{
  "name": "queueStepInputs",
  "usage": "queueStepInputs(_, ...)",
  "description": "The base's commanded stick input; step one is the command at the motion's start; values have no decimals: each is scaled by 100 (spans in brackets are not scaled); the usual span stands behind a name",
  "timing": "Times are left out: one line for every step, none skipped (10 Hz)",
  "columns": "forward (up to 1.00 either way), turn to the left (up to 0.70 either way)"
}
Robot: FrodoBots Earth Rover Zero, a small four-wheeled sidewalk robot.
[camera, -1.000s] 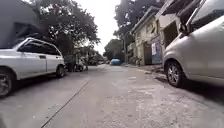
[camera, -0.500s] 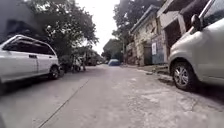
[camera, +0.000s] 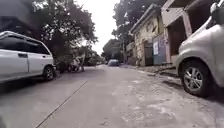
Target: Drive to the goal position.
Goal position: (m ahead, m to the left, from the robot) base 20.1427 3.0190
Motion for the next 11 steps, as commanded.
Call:
queueStepInputs(70, 0)
queueStepInputs(70, 0)
queueStepInputs(70, 0)
queueStepInputs(70, 3)
queueStepInputs(70, 24)
queueStepInputs(70, 27)
queueStepInputs(70, 27)
queueStepInputs(70, 24)
queueStepInputs(70, 5)
queueStepInputs(70, 0)
queueStepInputs(70, 0)
